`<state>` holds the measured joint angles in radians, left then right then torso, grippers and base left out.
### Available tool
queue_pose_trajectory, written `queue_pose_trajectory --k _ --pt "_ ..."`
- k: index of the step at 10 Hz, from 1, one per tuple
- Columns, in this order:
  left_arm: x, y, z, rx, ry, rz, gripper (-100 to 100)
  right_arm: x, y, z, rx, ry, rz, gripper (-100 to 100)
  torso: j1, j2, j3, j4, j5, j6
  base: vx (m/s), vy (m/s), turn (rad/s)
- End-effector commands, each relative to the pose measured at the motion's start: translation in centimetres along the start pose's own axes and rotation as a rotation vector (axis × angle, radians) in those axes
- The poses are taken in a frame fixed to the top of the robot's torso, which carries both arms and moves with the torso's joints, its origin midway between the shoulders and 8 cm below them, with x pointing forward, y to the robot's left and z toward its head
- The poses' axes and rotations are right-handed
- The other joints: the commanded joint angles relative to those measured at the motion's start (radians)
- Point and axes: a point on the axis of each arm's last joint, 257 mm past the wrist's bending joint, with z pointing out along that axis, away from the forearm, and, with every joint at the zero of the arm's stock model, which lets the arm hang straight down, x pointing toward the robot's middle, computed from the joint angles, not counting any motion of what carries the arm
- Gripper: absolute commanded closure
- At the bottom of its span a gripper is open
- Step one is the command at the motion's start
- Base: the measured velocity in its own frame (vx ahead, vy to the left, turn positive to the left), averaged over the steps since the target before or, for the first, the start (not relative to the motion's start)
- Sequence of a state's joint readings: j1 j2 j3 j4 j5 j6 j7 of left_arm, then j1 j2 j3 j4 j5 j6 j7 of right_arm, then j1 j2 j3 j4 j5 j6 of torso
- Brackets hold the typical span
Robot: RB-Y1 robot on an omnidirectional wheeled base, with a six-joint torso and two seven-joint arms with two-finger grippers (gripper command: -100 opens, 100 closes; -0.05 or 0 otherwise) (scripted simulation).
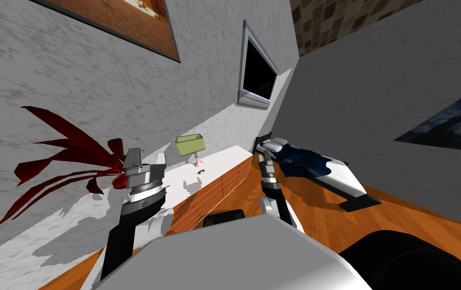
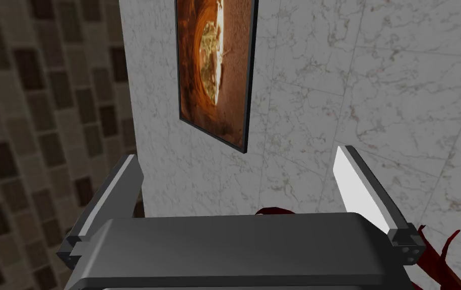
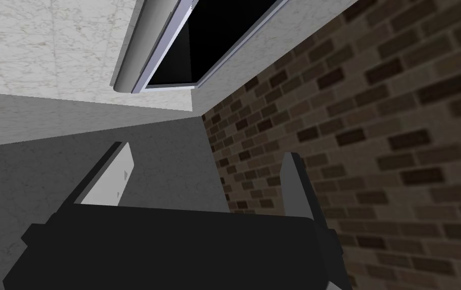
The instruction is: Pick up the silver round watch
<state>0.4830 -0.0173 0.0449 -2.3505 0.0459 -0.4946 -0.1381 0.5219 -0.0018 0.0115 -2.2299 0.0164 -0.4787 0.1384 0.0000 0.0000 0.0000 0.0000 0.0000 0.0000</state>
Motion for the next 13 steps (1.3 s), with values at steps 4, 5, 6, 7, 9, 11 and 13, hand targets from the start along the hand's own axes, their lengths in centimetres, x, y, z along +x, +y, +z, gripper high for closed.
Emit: queue_pose_trajectory --k 4,5,6,7,9,11,13 --pt "0.2 4.6 0.7 -0.086 0.036 -0.066 -100 0.0 0.0 0.0 0.000 0.000 0.000 0 -0.001 0.000 0.000 0.000 0.000 0.000 -0.012 -0.019 -0.066" --pt "0.1 5.9 0.9 -0.111 0.037 -0.085 -100 0.0 0.0 0.0 0.000 0.000 0.000 0 -0.001 0.000 0.000 0.000 0.000 0.000 -0.016 -0.013 -0.076" --pt "0.0 7.3 1.1 -0.138 0.036 -0.107 -100 0.0 0.0 0.0 0.000 0.000 0.000 0 -0.001 0.001 0.000 0.000 0.000 0.000 -0.018 -0.013 -0.084" --pt "-0.1 8.7 1.3 -0.166 0.034 -0.130 -100 0.0 0.0 0.0 0.000 0.000 0.000 0 -0.001 0.001 0.000 0.000 0.000 0.000 -0.021 -0.009 -0.109" --pt "-0.5 11.7 1.8 -0.226 0.024 -0.182 -100 0.0 0.0 0.0 0.000 0.000 0.000 0 0.000 0.001 0.001 0.000 0.000 0.000 -0.026 0.003 -0.115" --pt "-0.7 13.6 2.0 -0.264 0.016 -0.211 -100 0.0 0.0 0.0 0.000 0.000 0.000 0 0.001 0.001 0.001 0.000 0.000 0.000 -0.015 0.006 -0.068" --pt "-1.0 16.1 1.8 -0.316 0.005 -0.239 -100 0.0 0.0 0.0 0.000 0.000 0.000 0 0.001 0.001 0.000 0.000 0.000 0.000 -0.015 0.010 -0.061"
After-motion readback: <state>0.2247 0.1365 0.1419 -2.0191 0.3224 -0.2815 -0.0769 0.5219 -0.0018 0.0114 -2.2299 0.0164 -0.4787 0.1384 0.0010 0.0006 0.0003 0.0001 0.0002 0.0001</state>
